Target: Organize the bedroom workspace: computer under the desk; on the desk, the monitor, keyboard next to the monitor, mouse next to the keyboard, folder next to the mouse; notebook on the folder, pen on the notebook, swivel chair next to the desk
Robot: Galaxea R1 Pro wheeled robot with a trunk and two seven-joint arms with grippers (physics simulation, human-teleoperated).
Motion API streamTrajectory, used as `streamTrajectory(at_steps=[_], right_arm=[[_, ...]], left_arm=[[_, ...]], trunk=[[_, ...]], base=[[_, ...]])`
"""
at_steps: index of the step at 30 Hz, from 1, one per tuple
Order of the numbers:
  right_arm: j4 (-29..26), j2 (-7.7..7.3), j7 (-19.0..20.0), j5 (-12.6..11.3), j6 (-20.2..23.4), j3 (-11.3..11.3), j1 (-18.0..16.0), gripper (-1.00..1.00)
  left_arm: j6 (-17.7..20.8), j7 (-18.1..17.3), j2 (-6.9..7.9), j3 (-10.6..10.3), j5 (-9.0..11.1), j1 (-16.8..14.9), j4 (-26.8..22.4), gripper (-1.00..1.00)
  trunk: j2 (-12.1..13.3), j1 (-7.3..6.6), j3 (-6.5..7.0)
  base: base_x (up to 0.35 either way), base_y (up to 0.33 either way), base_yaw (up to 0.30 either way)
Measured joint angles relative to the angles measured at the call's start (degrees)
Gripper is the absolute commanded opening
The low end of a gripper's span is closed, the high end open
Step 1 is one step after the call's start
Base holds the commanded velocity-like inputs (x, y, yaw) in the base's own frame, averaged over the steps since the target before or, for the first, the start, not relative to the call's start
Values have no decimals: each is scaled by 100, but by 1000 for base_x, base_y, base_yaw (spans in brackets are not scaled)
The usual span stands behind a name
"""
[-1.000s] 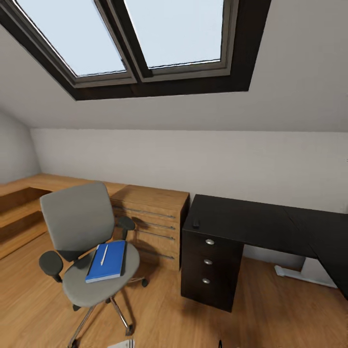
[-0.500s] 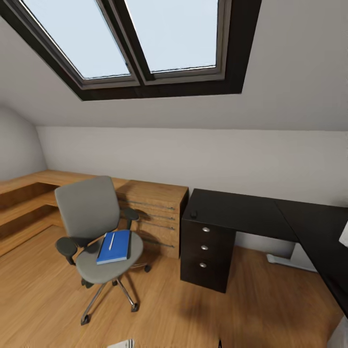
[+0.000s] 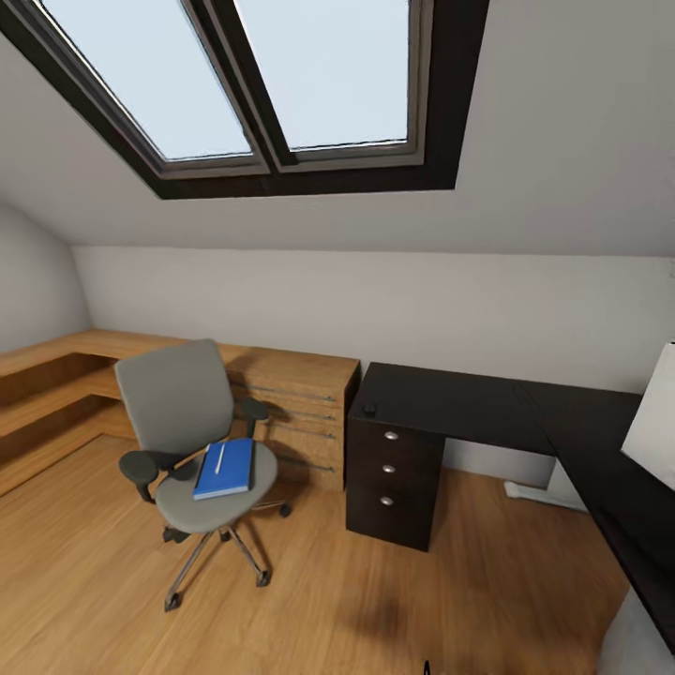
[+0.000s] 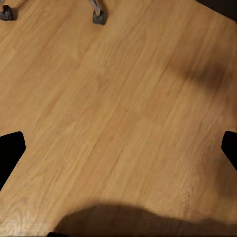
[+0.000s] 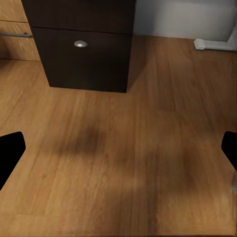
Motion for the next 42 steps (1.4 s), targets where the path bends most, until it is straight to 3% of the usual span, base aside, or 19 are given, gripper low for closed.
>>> streamTrajectory(at_steps=[17, 42], right_arm=[[0, 0, 6, 6, 0, 8, 0, 100], [0, 0, 3, 22, -1, 17, 0, 100]], left_arm=[[-475, -7, 4, 33, 3, 3, 347, 100], [-501, 6, -14, 20, -10, 2, 391, 100]], trunk=[[82, -43, -29], [82, -41, -118]], base=[[-26, 0, -215], [-323, 0, -209]])
